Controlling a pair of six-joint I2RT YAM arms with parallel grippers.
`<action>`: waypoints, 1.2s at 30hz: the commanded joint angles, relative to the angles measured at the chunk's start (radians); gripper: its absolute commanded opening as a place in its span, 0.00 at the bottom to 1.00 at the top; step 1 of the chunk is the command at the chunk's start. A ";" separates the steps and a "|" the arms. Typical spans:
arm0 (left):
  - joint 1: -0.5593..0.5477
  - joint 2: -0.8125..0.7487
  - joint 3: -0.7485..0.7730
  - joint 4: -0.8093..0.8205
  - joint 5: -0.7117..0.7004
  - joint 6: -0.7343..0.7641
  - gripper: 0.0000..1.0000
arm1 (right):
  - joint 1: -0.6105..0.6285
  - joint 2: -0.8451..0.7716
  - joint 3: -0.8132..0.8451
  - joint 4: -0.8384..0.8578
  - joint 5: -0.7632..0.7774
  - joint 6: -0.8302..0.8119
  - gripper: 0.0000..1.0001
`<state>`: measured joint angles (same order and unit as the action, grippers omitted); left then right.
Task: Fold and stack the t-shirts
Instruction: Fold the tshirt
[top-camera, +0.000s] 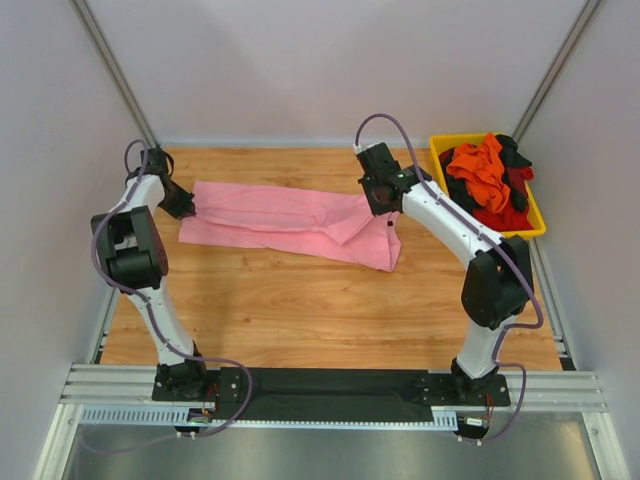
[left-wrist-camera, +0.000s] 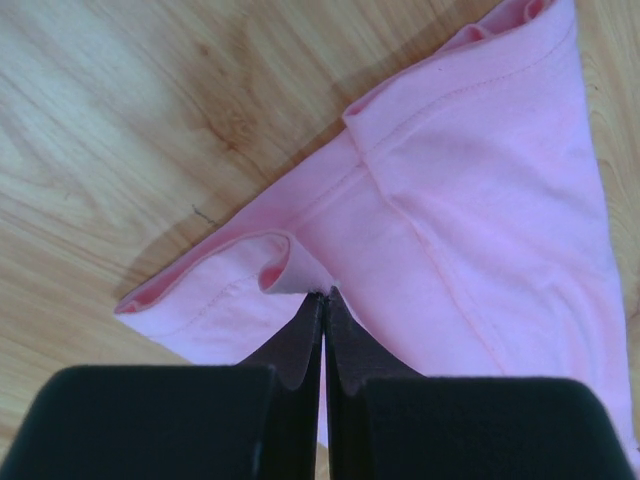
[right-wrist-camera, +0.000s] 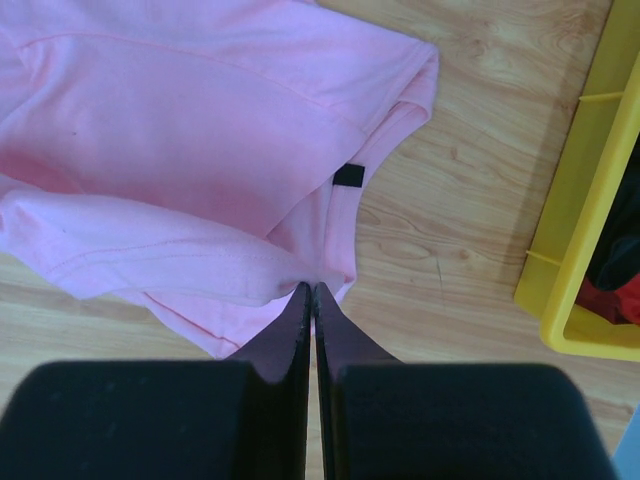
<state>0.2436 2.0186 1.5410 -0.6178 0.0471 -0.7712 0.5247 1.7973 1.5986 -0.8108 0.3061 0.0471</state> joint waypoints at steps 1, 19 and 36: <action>-0.012 0.025 0.062 -0.025 -0.020 0.026 0.00 | -0.012 0.036 0.075 0.025 0.031 -0.044 0.00; -0.017 0.115 0.146 -0.027 -0.081 0.043 0.00 | -0.034 0.166 0.212 0.074 0.010 -0.167 0.00; -0.024 -0.156 0.001 -0.082 -0.182 0.185 0.59 | -0.064 0.384 0.492 -0.072 0.016 -0.087 0.27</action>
<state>0.2237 1.9633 1.5639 -0.6693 -0.0769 -0.6395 0.4770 2.1597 2.0293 -0.7910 0.3008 -0.0853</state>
